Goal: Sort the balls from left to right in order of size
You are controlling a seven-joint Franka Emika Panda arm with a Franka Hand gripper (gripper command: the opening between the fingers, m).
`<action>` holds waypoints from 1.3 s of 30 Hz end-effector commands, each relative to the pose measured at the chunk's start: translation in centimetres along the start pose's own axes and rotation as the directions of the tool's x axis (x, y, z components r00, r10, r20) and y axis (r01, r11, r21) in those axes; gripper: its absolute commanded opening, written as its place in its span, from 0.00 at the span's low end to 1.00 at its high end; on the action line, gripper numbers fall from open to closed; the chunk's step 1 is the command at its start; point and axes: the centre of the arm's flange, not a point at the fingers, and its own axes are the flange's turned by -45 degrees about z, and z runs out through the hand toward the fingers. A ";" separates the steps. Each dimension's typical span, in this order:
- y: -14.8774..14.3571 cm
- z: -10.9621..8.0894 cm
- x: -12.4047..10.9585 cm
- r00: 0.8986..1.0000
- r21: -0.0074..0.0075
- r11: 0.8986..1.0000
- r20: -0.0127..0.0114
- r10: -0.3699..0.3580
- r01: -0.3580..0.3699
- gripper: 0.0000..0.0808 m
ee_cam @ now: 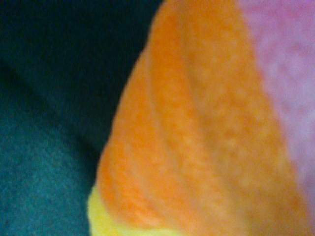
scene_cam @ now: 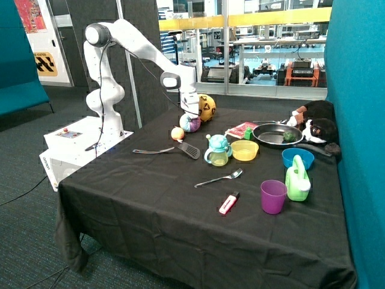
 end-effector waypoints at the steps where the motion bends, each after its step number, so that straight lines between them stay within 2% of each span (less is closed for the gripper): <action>1: -0.4 -0.4 -0.1 1.000 0.001 1.000 0.000 -0.004 0.004 1.00; 39: 1.1 -2.1 -0.7 1.000 0.001 1.000 0.000 0.024 -0.024 1.00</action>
